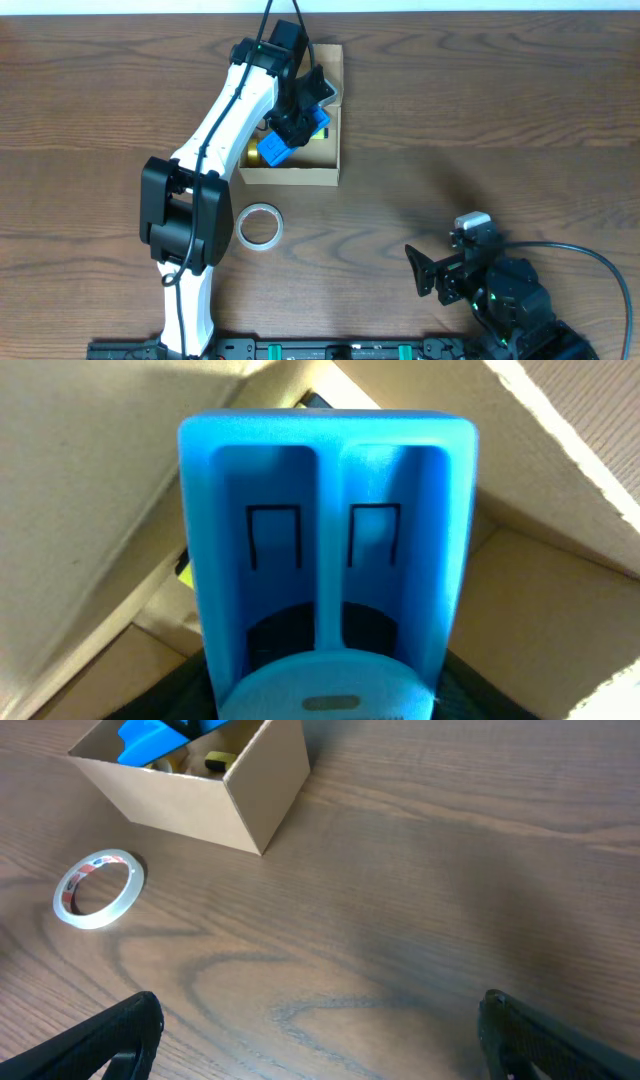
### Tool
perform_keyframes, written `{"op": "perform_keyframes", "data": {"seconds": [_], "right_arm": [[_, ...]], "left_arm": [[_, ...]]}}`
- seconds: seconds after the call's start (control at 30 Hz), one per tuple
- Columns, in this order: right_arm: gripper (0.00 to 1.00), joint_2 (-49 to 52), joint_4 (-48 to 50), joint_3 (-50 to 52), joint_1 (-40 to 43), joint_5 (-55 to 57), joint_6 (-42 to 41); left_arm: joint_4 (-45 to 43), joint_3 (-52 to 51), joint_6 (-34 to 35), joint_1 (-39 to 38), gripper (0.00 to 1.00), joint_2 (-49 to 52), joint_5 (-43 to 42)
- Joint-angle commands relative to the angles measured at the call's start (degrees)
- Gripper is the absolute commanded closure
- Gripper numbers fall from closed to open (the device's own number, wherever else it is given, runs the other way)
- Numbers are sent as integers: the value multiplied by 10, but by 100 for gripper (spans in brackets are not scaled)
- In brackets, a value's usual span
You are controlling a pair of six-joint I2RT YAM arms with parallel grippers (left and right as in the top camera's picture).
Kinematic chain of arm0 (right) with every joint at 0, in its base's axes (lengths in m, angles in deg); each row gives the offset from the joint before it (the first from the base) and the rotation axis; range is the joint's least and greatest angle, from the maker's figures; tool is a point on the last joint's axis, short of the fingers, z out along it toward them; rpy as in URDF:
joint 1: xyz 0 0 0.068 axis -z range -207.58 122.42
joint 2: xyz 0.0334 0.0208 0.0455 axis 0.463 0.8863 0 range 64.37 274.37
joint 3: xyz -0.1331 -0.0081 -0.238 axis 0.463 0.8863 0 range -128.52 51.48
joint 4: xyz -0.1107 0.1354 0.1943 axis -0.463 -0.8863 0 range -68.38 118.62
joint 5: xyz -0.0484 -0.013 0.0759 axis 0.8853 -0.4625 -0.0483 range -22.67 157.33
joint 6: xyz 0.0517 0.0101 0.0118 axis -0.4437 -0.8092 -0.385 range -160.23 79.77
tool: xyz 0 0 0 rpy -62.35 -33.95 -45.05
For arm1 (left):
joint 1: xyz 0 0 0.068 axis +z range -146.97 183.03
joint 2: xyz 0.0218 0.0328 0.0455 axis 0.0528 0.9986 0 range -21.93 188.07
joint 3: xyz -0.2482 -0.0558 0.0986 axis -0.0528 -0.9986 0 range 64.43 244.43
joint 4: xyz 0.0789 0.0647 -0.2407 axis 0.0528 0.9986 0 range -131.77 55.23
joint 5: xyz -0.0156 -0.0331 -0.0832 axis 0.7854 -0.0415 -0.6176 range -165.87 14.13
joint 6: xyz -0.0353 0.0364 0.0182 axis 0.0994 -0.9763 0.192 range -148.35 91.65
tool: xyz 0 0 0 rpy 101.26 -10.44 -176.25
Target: Pack container
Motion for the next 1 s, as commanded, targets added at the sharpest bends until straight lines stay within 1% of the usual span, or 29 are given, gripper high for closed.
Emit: {"op": "perform_keyframes", "data": {"seconds": [0.0, 0.07, 0.23, 0.27, 0.33, 0.47, 0.5, 0.63, 0.73, 0.83, 0.97], "right_arm": [[1, -2, -1, -1, 4, -2, -7], [1, -2, -1, -1, 4, -2, -7], [1, -2, -1, -1, 4, -2, -7], [1, -2, -1, -1, 4, -2, -7], [1, -2, -1, -1, 4, -2, -7], [1, -2, -1, -1, 4, -2, -7], [1, -2, -1, -1, 4, -2, -7], [1, -2, -1, -1, 4, -2, -7], [1, -2, -1, -1, 4, -2, -7], [1, -2, -1, -1, 4, -2, -7], [1, -2, -1, -1, 4, -2, -7]], "left_arm": [[-1, -2, -5, 0, 30, 8, -6], [-2, -2, -5, 0, 24, 8, -6], [-7, -2, -3, 0, 3, 8, -6], [-9, -2, -1, 0, 5, 8, -4], [-13, 1, 12, 0, 5, 5, 11], [-10, 13, 75, 2, 5, -20, 64], [-7, 17, 90, 3, 5, -33, 65], [10, 19, 150, 17, 5, -98, 55], [56, 17, 189, 42, 5, -141, 11], [115, 3, 203, 69, 5, -164, -28], [142, -53, 217, 87, 4, -197, -26]]}}
